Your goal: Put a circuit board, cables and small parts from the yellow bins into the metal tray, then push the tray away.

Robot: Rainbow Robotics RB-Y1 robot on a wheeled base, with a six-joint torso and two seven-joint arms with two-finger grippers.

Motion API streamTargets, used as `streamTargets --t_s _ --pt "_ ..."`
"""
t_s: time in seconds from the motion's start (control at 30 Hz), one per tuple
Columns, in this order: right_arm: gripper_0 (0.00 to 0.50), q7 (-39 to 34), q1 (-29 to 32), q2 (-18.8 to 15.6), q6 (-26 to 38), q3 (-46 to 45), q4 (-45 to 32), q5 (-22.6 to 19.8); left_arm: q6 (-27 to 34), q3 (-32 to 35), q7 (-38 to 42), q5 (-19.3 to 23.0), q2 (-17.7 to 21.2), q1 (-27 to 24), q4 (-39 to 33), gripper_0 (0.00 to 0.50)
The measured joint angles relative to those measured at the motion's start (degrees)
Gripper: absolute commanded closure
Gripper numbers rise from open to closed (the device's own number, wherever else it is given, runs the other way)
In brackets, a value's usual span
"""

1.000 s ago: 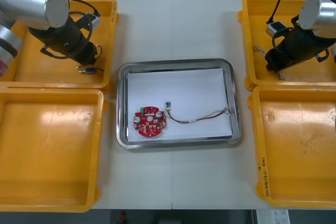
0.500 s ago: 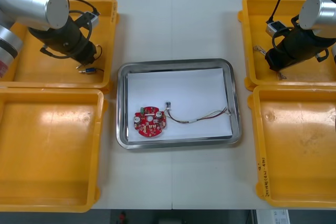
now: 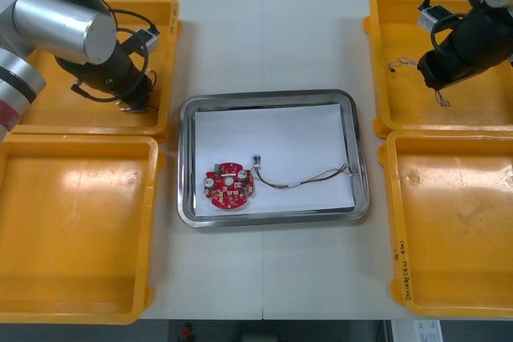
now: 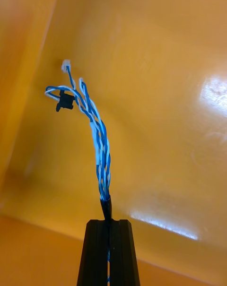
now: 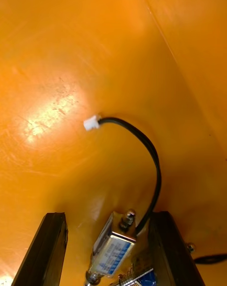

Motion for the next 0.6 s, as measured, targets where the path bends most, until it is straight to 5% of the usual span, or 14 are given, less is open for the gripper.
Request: streamTargets --t_s 0.4,0.47,0.5,0.57,0.6 --pt "0.492 0.00 0.00 -0.06 8.92 -2.38 -10.64 1.48 -3.28 -0.14 0.00 0.02 0.00 0.06 0.00 0.004" --pt "0.492 0.00 0.00 -0.06 10.60 -2.62 -12.00 1.63 -3.98 -0.14 0.00 0.02 0.00 0.27 0.00 0.157" --pt "0.496 0.00 0.00 -0.06 11.55 -2.78 -12.72 1.64 -4.46 -0.14 0.00 0.02 0.00 0.41 0.00 0.189" --pt "0.498 0.00 0.00 -0.07 13.34 -3.07 -14.01 1.67 -5.52 -0.14 0.00 0.04 0.00 0.69 0.00 0.355" --pt "0.498 0.00 0.00 -0.07 14.18 -3.21 -14.64 1.77 -5.84 -0.14 0.00 0.05 0.00 0.76 -0.01 0.379"
